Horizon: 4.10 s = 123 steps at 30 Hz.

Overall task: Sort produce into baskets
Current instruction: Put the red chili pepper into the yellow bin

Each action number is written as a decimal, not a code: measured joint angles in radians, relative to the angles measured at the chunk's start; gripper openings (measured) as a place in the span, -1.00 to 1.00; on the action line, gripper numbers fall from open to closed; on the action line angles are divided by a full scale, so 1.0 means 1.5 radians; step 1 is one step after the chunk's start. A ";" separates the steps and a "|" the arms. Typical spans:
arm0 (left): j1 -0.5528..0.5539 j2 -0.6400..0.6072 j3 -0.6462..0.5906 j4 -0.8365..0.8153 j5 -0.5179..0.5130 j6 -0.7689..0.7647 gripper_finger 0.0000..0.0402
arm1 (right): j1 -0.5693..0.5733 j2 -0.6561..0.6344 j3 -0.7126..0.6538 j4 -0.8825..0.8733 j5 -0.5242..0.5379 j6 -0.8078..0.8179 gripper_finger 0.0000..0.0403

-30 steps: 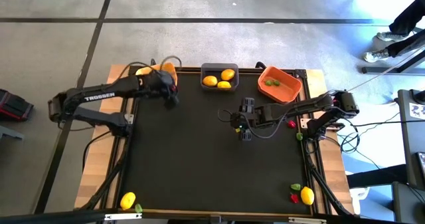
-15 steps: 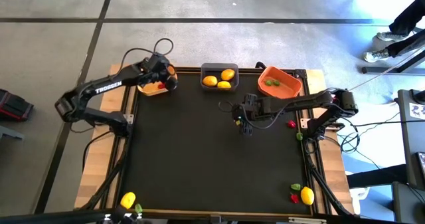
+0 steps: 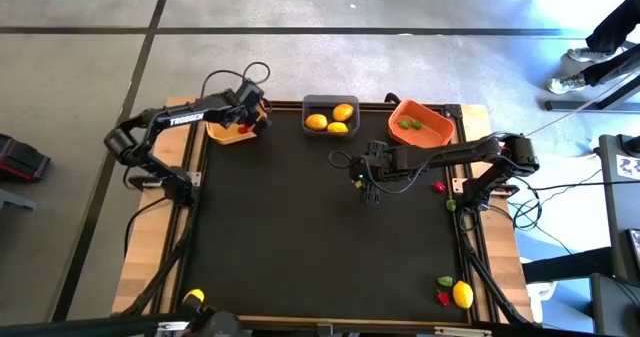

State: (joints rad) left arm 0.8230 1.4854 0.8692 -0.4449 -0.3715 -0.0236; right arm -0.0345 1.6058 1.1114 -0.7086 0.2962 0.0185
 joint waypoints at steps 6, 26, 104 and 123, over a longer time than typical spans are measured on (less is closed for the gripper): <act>0.003 0.025 0.000 0.005 0.000 0.003 -0.61 | 0.000 0.000 0.000 0.000 0.000 0.000 0.12; -0.041 -0.042 0.000 0.000 0.005 0.003 -0.03 | 0.001 0.000 0.000 0.044 -0.029 0.000 0.12; -0.352 -0.161 0.000 -0.005 0.054 -0.019 -0.05 | -0.158 -0.123 -0.291 -0.357 -0.112 0.233 0.12; -0.352 -0.161 0.000 -0.005 0.054 -0.019 -0.05 | -0.213 -0.057 -0.291 -0.315 -0.141 0.209 -0.32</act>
State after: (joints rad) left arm 0.2947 1.2442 0.8692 -0.4519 -0.2901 -0.0527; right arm -0.3542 1.5196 0.6750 -1.1808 0.0853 0.3317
